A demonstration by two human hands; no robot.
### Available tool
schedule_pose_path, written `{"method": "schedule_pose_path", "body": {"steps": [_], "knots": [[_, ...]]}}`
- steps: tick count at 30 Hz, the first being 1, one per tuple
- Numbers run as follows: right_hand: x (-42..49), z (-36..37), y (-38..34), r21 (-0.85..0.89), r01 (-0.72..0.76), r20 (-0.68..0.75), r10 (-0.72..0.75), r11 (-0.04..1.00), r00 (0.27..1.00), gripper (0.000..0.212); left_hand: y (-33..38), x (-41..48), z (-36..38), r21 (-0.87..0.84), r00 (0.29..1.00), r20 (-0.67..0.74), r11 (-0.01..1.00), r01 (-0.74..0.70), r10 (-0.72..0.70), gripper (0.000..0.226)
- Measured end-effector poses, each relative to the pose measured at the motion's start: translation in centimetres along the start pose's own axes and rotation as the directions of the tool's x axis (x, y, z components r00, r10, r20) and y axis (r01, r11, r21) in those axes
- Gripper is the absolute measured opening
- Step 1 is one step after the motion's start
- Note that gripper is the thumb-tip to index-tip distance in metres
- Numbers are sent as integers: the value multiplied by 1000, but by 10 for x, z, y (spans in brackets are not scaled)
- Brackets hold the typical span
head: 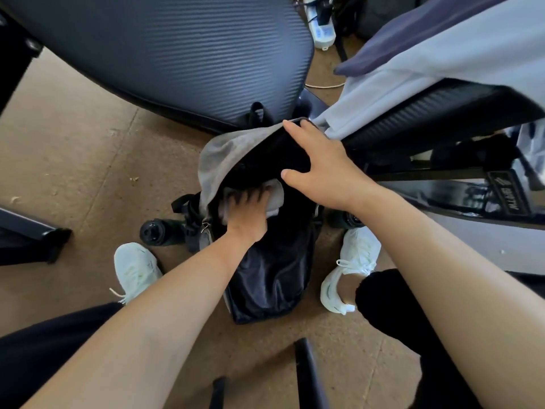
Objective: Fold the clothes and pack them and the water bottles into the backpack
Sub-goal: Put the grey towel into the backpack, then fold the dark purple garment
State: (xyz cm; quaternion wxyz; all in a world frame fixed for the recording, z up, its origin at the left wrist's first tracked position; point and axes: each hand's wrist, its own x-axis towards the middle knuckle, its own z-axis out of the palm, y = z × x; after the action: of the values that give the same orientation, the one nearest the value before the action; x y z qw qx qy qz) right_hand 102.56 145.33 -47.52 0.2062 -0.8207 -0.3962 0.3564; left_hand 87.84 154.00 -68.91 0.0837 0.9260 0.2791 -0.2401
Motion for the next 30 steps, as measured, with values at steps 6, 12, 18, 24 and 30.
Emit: {"method": "schedule_pose_path", "body": {"steps": [6, 12, 18, 24, 30], "knots": [[-5, -2, -3, -21, 15, -14, -15, 1000, 1000, 80, -45, 26, 19, -223, 974, 216, 967, 121, -72, 69], [-6, 3, 0, -19, -13, 37, 13, 1000, 999, 81, -34, 19, -9, -360, 972, 202, 914, 187, -119, 64], [-15, -4, -4, 2, 9, 44, -9, 1000, 999, 75, -11, -55, -54, -564, 989, -130, 826, -15, -71, 42], [-51, -35, -13, 78, 114, -457, -66, 990, 887, 34, 13, -103, -136, -746, 925, -351, 641, -182, -146, 17], [-87, -75, 9, -118, 224, -987, -140, 967, 83, 7, 64, -104, -230, -763, 876, -475, 535, -362, -86, 20]]}}
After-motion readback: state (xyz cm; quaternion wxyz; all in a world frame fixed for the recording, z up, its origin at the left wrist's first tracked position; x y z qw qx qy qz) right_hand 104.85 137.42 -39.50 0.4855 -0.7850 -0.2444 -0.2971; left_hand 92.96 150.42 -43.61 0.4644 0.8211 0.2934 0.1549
